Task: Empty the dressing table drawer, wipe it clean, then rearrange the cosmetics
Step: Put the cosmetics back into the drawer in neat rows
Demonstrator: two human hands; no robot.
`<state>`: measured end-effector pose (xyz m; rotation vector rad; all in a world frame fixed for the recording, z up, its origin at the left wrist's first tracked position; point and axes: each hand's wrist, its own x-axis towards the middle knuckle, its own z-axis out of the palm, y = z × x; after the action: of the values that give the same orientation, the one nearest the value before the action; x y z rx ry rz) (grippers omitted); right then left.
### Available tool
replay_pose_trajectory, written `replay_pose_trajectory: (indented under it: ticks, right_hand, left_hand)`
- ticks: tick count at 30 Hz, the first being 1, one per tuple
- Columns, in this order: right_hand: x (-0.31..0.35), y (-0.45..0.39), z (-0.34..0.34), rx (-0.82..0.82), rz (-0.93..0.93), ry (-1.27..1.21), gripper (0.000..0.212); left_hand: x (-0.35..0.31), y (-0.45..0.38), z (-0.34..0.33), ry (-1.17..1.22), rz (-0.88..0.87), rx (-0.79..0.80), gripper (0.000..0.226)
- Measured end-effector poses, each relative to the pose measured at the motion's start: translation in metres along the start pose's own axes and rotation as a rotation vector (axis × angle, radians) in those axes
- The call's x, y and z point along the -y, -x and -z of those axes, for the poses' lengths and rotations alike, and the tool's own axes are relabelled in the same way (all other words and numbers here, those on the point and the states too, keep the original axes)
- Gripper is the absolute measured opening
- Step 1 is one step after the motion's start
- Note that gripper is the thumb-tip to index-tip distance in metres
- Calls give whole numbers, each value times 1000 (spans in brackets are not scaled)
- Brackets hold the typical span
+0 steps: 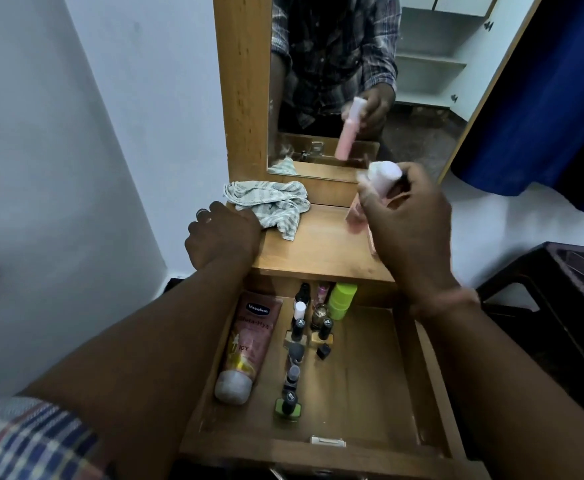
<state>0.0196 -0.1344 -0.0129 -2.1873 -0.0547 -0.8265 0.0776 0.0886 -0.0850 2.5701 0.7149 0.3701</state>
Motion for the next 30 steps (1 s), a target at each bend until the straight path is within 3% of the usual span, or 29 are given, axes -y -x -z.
replay_pose_trajectory:
  ticks: [4, 6, 17, 23, 26, 30]
  right_hand:
    - [-1, 70, 53, 375, -210, -50, 16]
    - [-16, 101, 64, 466, -293, -16, 14]
    - [-49, 141, 39, 551, -383, 238, 44]
    - [-53, 133, 39, 675, -581, -23, 37]
    - [-62, 132, 36, 766, -671, -34, 32]
    - [-68, 124, 25, 623, -672, 0, 14]
  left_hand:
    - [0, 2, 0, 2, -3, -4, 55]
    - [0, 3, 1, 1, -11, -8, 56]
    - [1, 2, 1, -15, -4, -1, 58]
    - [1, 1, -1, -21, -2, -17, 59]
    - [0, 1, -1, -2, -3, -26, 57]
    - [2, 0, -2, -9, -14, -33, 58]
